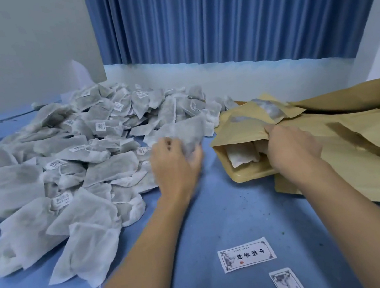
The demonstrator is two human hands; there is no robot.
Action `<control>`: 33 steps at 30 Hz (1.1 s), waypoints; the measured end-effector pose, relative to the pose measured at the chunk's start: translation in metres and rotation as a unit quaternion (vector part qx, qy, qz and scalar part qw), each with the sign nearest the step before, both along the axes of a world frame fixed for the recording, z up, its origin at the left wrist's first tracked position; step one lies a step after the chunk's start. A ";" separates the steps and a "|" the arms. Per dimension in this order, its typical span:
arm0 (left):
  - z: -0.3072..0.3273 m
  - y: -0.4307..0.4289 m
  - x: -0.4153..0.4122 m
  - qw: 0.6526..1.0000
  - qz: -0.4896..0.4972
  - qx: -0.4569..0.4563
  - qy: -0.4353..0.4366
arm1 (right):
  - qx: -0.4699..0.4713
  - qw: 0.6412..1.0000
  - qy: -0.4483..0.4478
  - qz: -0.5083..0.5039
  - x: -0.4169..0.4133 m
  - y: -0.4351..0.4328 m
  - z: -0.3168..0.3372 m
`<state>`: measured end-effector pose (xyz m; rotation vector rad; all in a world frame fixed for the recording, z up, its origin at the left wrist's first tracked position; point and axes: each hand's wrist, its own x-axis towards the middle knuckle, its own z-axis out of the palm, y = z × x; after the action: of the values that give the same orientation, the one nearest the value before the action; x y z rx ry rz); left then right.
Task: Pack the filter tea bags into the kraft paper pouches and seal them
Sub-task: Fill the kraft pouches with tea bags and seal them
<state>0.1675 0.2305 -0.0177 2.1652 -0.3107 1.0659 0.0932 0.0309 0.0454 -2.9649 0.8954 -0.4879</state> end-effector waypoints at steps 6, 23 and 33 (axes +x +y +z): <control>0.014 -0.074 -0.064 0.975 -0.166 0.126 0.084 | 0.017 1.000 -0.003 0.004 0.001 -0.003 0.008; 0.059 -0.141 -0.029 0.826 -0.334 0.073 0.449 | -0.045 0.984 -0.016 0.169 -0.067 -0.013 0.017; 0.038 -0.172 -0.099 0.912 -0.387 0.007 0.133 | -0.073 0.995 -0.064 0.014 -0.085 -0.064 0.027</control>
<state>0.0682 0.0587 0.0207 1.8788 -0.9466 0.3137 0.0084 -0.0327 0.0721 -3.0275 0.8409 -0.7645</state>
